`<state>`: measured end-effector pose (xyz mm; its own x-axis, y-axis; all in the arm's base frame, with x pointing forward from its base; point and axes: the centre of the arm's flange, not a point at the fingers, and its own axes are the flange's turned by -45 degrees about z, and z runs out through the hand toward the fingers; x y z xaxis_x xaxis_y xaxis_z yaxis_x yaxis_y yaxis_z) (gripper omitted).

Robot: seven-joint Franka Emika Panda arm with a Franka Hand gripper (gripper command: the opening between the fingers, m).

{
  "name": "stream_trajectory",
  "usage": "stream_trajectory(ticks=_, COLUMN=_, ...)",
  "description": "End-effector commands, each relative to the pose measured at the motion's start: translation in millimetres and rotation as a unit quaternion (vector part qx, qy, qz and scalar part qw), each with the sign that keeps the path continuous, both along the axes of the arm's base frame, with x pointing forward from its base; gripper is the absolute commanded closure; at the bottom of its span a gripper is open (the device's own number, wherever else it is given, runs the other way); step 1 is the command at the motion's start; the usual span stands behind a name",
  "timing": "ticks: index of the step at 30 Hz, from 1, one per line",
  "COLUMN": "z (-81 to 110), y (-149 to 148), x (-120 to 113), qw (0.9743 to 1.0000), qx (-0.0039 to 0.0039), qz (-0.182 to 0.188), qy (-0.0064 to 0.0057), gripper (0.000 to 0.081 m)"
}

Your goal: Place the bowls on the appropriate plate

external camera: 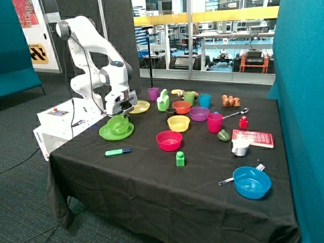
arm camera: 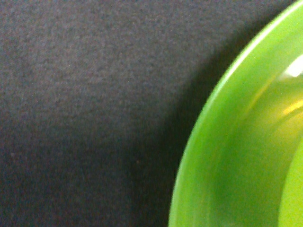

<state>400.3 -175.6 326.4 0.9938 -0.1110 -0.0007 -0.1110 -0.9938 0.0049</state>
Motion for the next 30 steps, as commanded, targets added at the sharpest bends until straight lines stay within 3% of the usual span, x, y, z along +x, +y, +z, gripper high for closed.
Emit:
stream_trajectory(ticks=1, z=-7.5, y=4, x=4, qw=0.9999, qx=0.00242, qz=0.016, qy=-0.0006, gripper=0.0484)
stream_trajectory(ticks=7, z=-5.1, y=0, x=3, qw=0.9998, qx=0.00242, qz=0.018, qy=-0.0006, gripper=0.0319)
stream_trajectory(ticks=14, z=-4.4, y=-2, x=1, qw=0.9998, qx=0.00242, qz=0.019, qy=-0.0006, gripper=0.0256)
stream_trajectory(ticks=30, z=10.1, y=17, x=22, qw=0.9982, qx=0.00244, qz=0.059, qy=-0.0005, gripper=0.0298)
